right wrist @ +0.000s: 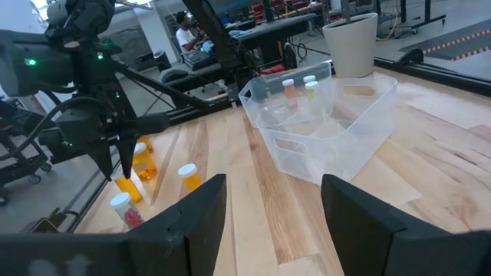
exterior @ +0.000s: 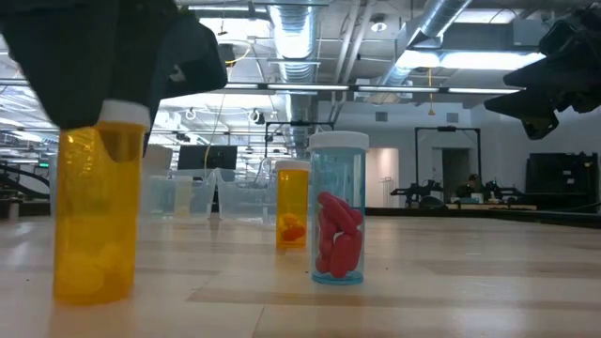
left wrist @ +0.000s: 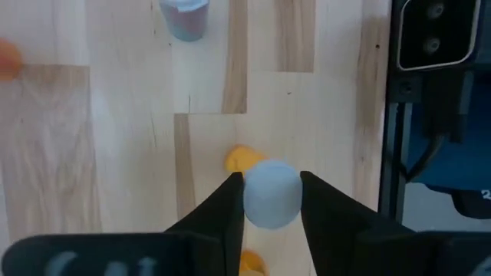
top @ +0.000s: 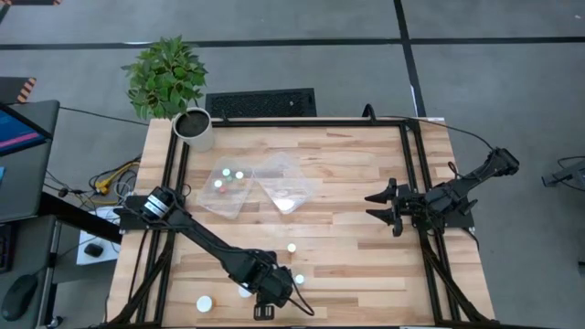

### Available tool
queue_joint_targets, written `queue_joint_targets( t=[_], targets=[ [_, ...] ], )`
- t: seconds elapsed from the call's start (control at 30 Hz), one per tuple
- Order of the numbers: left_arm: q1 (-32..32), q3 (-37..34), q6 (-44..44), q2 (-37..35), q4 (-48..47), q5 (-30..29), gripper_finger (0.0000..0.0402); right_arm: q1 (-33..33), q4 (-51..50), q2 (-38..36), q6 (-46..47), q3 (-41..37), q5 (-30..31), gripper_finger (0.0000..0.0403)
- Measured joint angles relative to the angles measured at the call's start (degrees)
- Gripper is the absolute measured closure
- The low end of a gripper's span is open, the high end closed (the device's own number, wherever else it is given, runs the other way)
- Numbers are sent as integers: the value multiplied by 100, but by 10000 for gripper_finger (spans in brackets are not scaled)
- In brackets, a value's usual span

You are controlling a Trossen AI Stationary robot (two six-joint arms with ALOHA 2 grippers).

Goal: Pick and place medicine bottles into bin by pill shape (circle, oval)
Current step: Put the orange tablet bottle into the left transparent bin

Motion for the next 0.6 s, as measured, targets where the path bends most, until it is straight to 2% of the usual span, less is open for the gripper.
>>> queue_joint_targets(
  t=[0.2, 0.37, 0.6],
  targets=[
    [104, 245, 179, -2, -313, -12, 299, 0, 0, 0, 0, 0, 0, 177],
    [236, 659, 359, -178, -1203, -97, 300, 0, 0, 0, -20, -2, 0, 177],
    [592, 939, 443, -933, -2585, -1287, 292, 0, -1, -2, -64, 0, 0, 177]
  ],
)
